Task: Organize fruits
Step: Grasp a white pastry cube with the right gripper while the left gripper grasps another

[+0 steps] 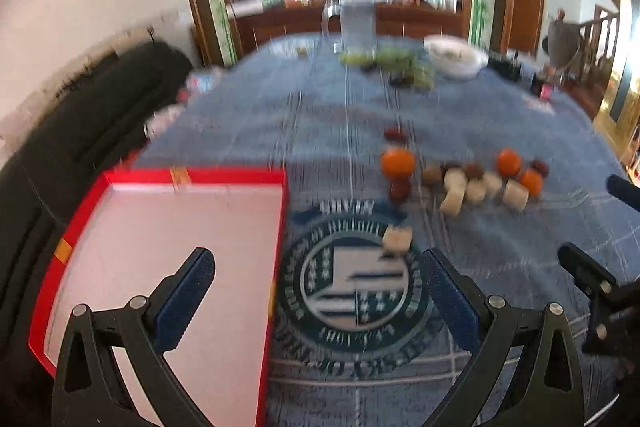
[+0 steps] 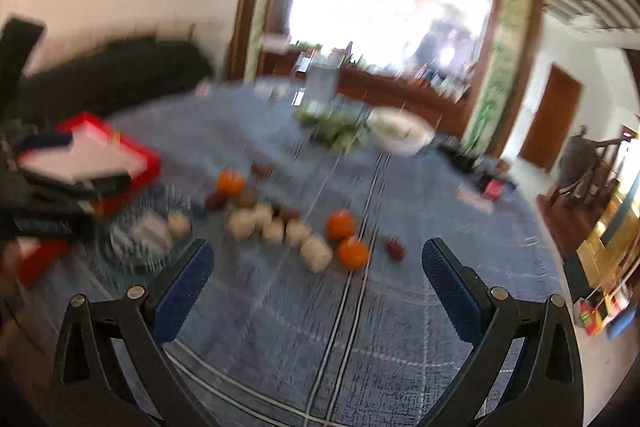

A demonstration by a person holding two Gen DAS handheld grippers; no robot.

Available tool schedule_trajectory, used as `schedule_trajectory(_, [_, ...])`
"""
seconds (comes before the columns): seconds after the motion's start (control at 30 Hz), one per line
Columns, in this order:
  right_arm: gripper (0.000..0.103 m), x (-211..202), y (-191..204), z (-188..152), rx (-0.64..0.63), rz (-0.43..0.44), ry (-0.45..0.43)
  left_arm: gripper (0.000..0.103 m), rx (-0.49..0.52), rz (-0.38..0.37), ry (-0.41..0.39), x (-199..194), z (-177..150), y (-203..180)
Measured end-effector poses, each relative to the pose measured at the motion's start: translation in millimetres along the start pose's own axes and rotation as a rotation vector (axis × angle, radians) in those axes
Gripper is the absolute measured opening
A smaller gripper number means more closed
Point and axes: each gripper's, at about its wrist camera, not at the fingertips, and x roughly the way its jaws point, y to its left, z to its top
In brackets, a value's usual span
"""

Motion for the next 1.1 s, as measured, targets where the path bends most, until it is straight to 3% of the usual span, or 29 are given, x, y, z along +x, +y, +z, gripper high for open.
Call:
schedule_trajectory(0.13, [0.103,37.1,-9.7,-2.5,0.067,0.093,0.137,0.101,0.033,-0.049,0.028,5.4,-1.9,-9.5])
schedule_trajectory(0.23, [0.095,56.6,-23.1,-1.8,0.146,0.148,0.168,0.084,0.047,-0.11,0.039,7.4,1.0,-14.6])
schedule_trajectory(0.3, [0.079,74.2,-30.4,-0.5,0.188,0.174,0.201,0.074,0.069,-0.118,0.039,8.9,1.4,-19.5])
schedule_trajectory(0.43, [0.065,97.2,-36.8,1.7,0.214,0.197,0.237,0.057,0.103,-0.161,0.055,16.3,5.1,-29.5])
schedule_trajectory(0.57, [0.062,101.9,-38.5,6.9,0.192,0.192,0.222,0.056,0.141,-0.22,0.083,27.4,14.4,-48.1])
schedule_trajectory(0.7, [0.035,111.9,-37.7,0.8,0.18,0.236,0.246,0.056,0.193,-0.232,0.118,44.9,23.4,-70.8])
schedule_trajectory(0.73, [0.033,114.0,-36.1,-1.5,0.171,0.239,0.26,0.056,0.207,-0.238,0.133,49.9,24.9,-77.4])
schedule_trajectory(0.9, [0.03,113.7,-46.7,-3.3,0.212,0.281,0.24,0.053,0.223,-0.262,0.168,71.2,34.9,-93.3])
schedule_trajectory(1.03, [0.03,111.9,-56.0,-3.3,0.265,0.31,0.238,0.028,0.214,-0.305,0.203,84.1,37.1,-97.8])
schedule_trajectory(1.1, [0.03,108.0,-61.1,-0.6,0.292,0.331,0.217,0.027,0.215,-0.307,0.203,86.6,36.6,-99.6])
